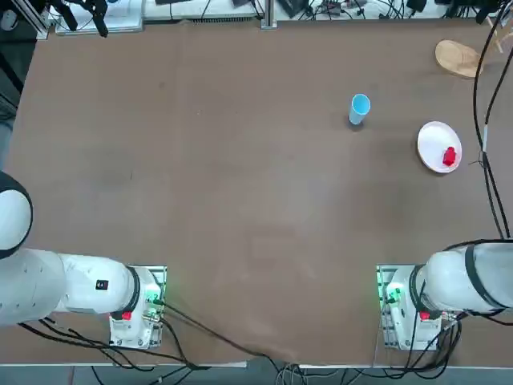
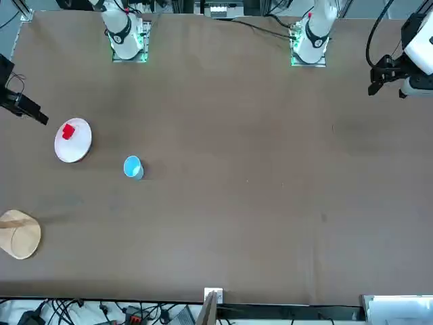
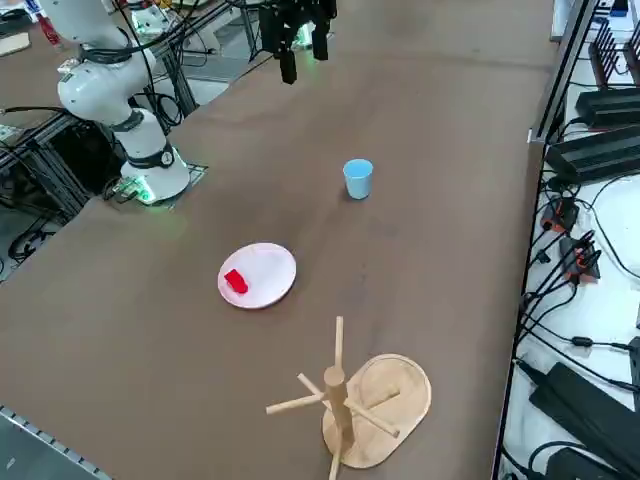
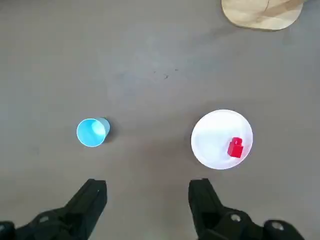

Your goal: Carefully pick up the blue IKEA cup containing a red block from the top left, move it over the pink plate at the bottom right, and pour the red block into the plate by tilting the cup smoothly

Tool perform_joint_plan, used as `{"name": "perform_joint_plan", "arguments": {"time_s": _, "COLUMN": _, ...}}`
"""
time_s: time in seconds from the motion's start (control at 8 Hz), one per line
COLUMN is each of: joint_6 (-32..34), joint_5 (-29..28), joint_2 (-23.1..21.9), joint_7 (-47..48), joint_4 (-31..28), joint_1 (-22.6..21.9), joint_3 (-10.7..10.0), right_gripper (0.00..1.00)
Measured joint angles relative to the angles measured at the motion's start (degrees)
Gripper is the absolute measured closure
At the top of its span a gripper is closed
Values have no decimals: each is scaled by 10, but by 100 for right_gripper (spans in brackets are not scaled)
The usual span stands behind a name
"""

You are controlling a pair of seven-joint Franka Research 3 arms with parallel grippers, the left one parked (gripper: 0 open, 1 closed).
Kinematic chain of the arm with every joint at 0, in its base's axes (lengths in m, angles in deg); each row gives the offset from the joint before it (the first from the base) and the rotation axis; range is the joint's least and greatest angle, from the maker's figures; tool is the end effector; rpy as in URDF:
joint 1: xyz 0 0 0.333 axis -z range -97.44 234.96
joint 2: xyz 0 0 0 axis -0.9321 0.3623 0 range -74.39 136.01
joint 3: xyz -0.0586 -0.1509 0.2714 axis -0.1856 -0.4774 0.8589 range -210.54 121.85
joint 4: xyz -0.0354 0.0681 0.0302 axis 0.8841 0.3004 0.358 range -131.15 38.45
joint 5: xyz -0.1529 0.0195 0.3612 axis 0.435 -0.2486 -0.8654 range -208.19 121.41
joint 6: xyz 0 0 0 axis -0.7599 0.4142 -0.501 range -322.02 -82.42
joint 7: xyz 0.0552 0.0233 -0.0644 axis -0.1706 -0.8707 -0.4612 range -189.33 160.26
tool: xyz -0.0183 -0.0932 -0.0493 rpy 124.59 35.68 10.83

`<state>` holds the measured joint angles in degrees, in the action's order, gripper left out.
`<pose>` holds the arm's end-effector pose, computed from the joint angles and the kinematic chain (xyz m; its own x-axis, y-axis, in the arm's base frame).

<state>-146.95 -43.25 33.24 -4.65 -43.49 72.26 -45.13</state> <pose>0.5650 -0.0425 0.6116 0.9694 -0.2446 -0.0224 -0.2445 -0.9696 0.0070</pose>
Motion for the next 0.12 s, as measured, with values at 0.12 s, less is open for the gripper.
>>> {"name": "perform_joint_plan", "arguments": {"time_s": 0.12, "joint_6": 1, "joint_5": 0, "joint_2": -3, "joint_7": 0, "joint_4": 0, "joint_1": 0, "joint_3": 0, "right_gripper": 0}}
